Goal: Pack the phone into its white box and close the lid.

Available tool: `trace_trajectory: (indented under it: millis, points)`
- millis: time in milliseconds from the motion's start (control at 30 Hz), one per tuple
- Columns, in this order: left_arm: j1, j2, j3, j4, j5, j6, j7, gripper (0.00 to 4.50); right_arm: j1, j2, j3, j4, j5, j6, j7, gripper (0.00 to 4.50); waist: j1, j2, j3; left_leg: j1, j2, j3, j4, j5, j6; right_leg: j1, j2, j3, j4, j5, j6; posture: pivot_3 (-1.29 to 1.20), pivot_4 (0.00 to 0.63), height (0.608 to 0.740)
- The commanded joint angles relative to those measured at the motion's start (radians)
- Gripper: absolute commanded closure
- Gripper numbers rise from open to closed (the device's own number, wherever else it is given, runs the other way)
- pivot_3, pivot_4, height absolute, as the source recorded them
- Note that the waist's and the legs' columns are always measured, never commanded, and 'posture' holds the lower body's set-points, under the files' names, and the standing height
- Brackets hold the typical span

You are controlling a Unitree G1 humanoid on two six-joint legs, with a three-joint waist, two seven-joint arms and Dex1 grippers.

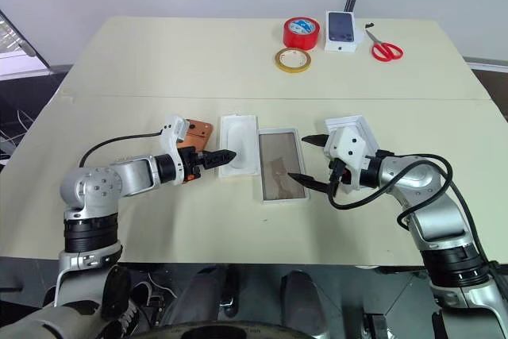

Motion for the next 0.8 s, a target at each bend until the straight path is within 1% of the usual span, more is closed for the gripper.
trace_trajectory:
  millis: [33,133,200,300,367,400,533,667,800]
  points:
    - [-0.007,-0.022,0.021,0.030,-0.017,0.040,0.015,0.00,-0.007,0.004,-0.010,-0.003,-0.006,-0.019,-0.007,0.06,0.007,0.000,0.000,0.000,0.000,0.000,0.000,0.000,0.000,0.000,0.000,0.000,0.000,0.000,0.000,0.00,0.150,0.728]
    - [-0.007,-0.033,0.000,0.021,-0.019,0.086,0.022,0.78,0.001,0.003,-0.015,-0.011,-0.009,-0.021,-0.010,0.00,0.012,0.000,0.000,0.000,0.000,0.000,0.000,0.000,0.000,0.000,0.000,0.000,0.000,0.000,0.000,0.00,0.150,0.728]
    - [-0.002,-0.038,-0.007,0.019,-0.012,0.100,0.032,1.83,0.005,0.003,-0.017,-0.013,-0.011,-0.022,-0.013,0.00,0.012,0.000,0.000,0.000,0.000,0.000,0.000,0.000,-0.001,0.000,0.000,0.000,0.000,0.000,0.000,0.00,0.150,0.728]
    - [0.001,-0.045,0.003,0.030,-0.001,0.107,0.048,3.27,0.010,0.007,-0.017,-0.017,-0.014,-0.023,-0.016,0.00,0.012,0.000,0.000,0.000,0.000,0.000,0.000,0.000,-0.001,0.000,0.000,0.000,0.000,0.000,0.000,0.00,0.150,0.728]
    - [-0.003,-0.047,0.015,0.032,0.001,0.118,0.054,4.34,0.013,0.008,-0.016,-0.020,-0.016,-0.025,-0.018,0.00,0.012,0.000,0.000,0.000,0.000,0.000,0.000,0.000,-0.001,0.000,0.000,0.000,0.000,0.000,0.000,0.00,0.150,0.728]
    - [-0.005,-0.047,0.019,0.032,0.002,0.122,0.055,4.44,0.013,0.009,-0.016,-0.021,-0.015,-0.025,-0.019,0.00,0.011,0.000,0.000,0.000,0.000,0.000,0.000,0.001,-0.001,0.000,0.000,0.000,0.000,0.000,0.000,0.00,0.150,0.728]
    - [-0.020,-0.056,0.081,0.043,0.002,0.136,0.081,4.44,0.015,0.005,-0.021,-0.019,-0.009,-0.025,-0.014,0.00,0.011,0.000,0.000,0.000,0.000,0.000,0.000,0.001,-0.001,0.000,0.000,0.000,0.000,0.000,0.000,0.00,0.150,0.728]
    - [-0.043,-0.047,0.143,0.038,-0.018,0.172,0.079,4.44,0.041,-0.016,-0.020,-0.044,0.024,-0.008,0.038,0.00,0.009,-0.001,0.000,0.000,0.000,0.000,0.000,0.001,-0.001,0.000,0.000,0.000,0.000,0.000,0.000,0.00,0.150,0.728]
    - [-0.068,-0.020,0.179,0.045,-0.032,0.195,0.056,4.44,0.099,-0.050,0.023,-0.104,0.050,0.029,0.113,0.00,0.010,-0.001,0.000,0.000,0.000,0.000,-0.001,0.001,-0.002,0.000,0.000,0.000,0.000,0.000,0.000,0.00,0.150,0.728]
